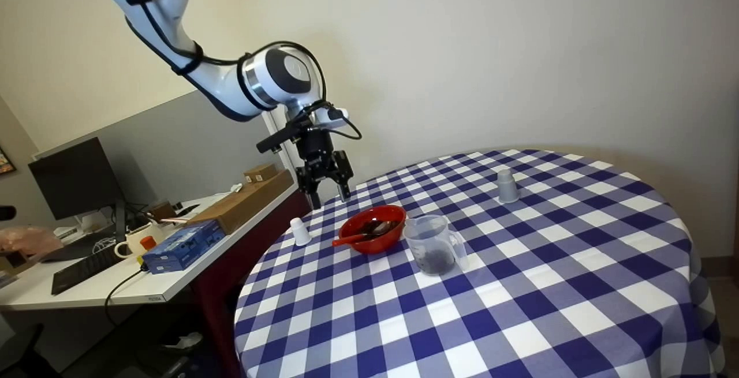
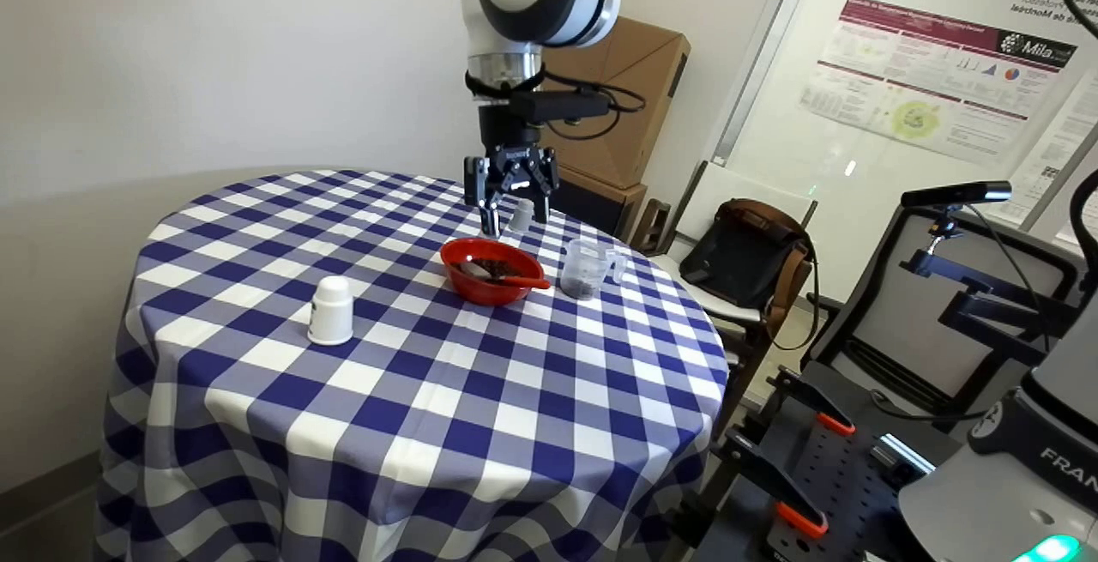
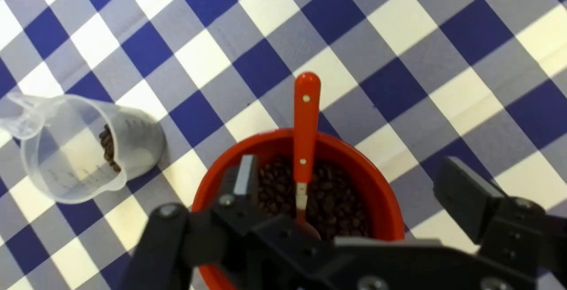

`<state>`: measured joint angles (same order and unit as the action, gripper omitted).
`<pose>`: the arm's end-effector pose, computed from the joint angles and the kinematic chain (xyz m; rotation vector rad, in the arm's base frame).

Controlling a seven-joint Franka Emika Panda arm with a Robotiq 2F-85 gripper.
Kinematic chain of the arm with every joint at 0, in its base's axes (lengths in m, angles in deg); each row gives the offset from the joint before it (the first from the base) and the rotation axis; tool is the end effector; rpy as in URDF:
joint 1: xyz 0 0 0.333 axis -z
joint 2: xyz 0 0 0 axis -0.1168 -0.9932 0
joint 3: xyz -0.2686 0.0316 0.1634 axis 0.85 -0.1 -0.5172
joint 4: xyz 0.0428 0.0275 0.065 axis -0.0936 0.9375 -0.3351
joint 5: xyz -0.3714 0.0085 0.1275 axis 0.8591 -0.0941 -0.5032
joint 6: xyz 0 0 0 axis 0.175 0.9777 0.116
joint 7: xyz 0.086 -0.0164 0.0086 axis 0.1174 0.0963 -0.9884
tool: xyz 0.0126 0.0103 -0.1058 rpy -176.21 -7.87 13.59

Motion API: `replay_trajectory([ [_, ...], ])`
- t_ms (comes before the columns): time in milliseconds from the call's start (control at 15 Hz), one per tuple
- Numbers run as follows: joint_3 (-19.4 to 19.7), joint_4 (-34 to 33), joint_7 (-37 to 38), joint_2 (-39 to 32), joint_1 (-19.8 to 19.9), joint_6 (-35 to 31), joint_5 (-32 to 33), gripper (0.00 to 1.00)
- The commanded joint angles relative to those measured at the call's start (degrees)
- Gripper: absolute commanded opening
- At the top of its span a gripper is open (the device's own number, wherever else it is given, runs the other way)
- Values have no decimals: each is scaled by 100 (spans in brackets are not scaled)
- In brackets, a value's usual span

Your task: Use the spoon to scoop some of the contents in the red bowl and put them in the colourless cup.

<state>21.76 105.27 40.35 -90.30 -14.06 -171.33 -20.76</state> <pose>0.6075 0.0823 0.2136 2.9220 -0.0399 -0.4183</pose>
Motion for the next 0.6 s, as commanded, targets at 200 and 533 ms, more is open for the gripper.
replay_trajectory([
  [200, 52, 1829, 274, 2356, 113, -906, -224, 100],
  [533, 36, 1921, 222, 2822, 337, -627, -134, 100],
])
